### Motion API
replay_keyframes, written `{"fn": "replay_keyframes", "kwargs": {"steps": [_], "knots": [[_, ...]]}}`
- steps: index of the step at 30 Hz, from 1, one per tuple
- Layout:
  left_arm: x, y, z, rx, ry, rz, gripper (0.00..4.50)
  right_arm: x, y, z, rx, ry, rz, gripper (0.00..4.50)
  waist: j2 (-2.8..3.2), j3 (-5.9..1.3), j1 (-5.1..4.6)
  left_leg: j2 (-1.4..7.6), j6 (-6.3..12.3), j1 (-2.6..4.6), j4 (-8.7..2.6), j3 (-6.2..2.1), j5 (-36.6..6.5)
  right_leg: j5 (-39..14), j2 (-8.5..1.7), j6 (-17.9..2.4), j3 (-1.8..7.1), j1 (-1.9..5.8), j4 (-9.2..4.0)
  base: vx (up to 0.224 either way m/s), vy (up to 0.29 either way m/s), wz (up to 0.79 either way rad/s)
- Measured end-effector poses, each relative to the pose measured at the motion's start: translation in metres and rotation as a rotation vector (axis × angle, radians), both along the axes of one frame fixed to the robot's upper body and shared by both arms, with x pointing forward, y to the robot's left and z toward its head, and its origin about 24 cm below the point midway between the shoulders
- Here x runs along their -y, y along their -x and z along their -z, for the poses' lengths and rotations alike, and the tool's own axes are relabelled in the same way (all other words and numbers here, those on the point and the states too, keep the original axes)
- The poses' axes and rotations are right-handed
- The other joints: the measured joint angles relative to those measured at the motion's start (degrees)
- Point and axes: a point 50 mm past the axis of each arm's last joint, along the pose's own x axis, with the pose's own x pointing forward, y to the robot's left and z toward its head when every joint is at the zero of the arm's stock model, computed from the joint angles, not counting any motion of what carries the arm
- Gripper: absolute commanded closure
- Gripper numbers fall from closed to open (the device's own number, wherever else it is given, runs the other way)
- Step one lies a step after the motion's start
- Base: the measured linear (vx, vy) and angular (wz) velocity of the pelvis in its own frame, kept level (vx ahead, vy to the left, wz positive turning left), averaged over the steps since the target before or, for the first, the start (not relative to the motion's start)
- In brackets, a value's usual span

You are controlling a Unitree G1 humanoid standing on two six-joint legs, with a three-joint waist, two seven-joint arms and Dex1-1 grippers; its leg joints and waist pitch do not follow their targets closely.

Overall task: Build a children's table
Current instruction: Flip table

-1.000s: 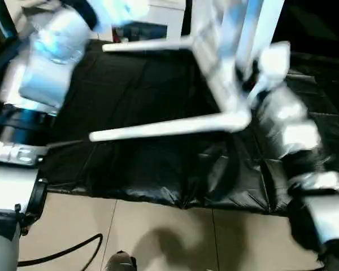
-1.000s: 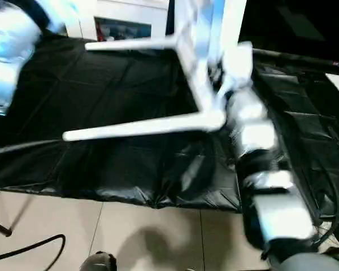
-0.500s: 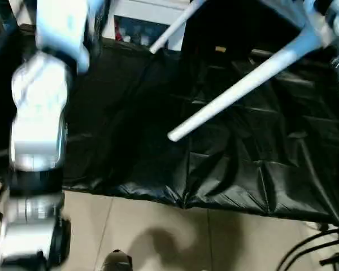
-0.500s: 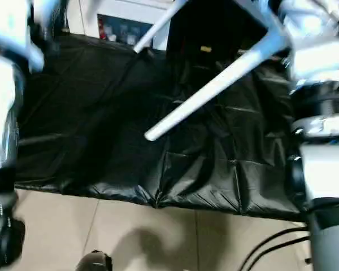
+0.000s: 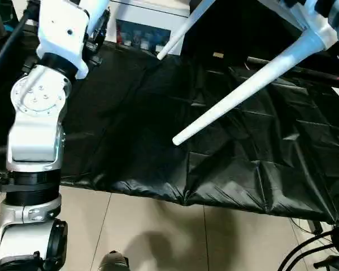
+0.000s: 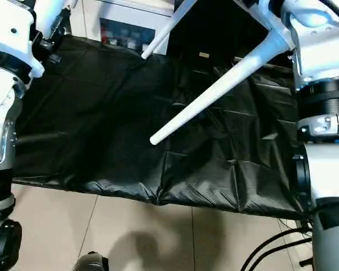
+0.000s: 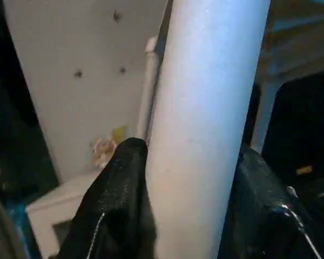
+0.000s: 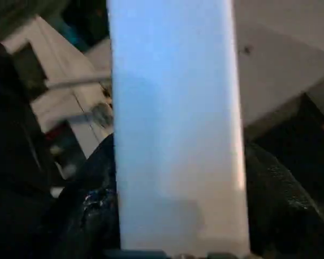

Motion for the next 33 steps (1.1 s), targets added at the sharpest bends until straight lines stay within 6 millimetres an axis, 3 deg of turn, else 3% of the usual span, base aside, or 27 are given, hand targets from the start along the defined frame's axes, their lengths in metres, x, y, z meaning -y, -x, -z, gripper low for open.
{"fn": "replay_keyframes", "kwargs": {"steps": [9,15,18,21,24,27,30,33], "knots": [[-0.007,-0.004,0.013,-0.066,0.019,-0.037,2.70,-0.004,0.003,0.001,0.003,0.013,-0.069,0.55,-0.01,0.01,0.16,-0.01,0.00,0.08,0.01,0.00,0.00,0.00,0.00,0.00,0.01,0.12,-0.04,0.000,0.000,0.00],[-0.014,-0.008,0.019,-0.051,-0.013,-0.026,2.78,-0.008,0.016,-0.007,0.006,-0.122,-0.238,0.11,-0.09,0.04,0.27,0.00,0.01,0.02,0.00,-0.02,0.00,0.14,0.00,-0.22,-0.03,0.09,-0.04,0.000,0.000,0.00],[-0.018,-0.010,0.021,-0.033,-0.044,-0.010,2.81,0.006,0.020,-0.015,0.013,-0.267,-0.262,0.00,-0.12,0.03,0.53,0.00,0.01,0.01,0.00,0.02,0.00,0.20,0.00,-0.33,-0.01,0.11,-0.08,0.000,0.000,0.00],[-0.022,-0.011,0.022,-0.036,-0.064,-0.001,2.83,0.032,0.025,-0.017,0.027,-0.380,-0.219,0.00,-0.17,0.00,0.68,-0.01,0.00,0.01,0.00,0.04,0.00,0.15,0.00,-0.30,0.00,0.13,-0.12,0.000,0.000,0.00],[-0.025,-0.013,0.025,-0.041,-0.066,-0.002,2.84,0.057,0.029,-0.003,0.014,-0.496,-0.168,0.00,-0.16,0.00,0.60,0.00,0.00,0.07,0.01,0.07,0.00,0.14,-0.01,-0.30,0.02,0.16,-0.10,0.000,0.000,0.00],[-0.026,-0.014,0.027,-0.036,-0.070,0.003,2.84,0.082,0.032,0.023,-0.044,-0.622,-0.122,0.00,-0.12,0.01,0.63,0.00,0.00,0.11,-0.02,0.07,0.00,0.16,-0.01,-0.30,0.01,0.17,-0.09,0.000,0.000,0.00],[-0.028,-0.015,0.029,-0.035,-0.077,0.007,2.84,0.108,0.041,0.063,-0.153,-0.727,-0.127,0.00,0.00,0.06,0.66,-0.02,0.00,0.34,-0.03,0.04,0.00,0.15,-0.03,-0.29,0.00,0.43,-0.11,0.000,0.000,0.00],[-0.031,-0.016,0.030,-0.030,-0.079,0.006,2.84,0.115,0.048,0.094,-0.273,-0.804,-0.196,0.00,0.15,0.04,0.31,-0.02,0.00,0.43,-0.10,0.03,0.00,0.17,-0.03,-0.30,-0.02,0.38,-0.07,0.000,0.000,0.00]]}}
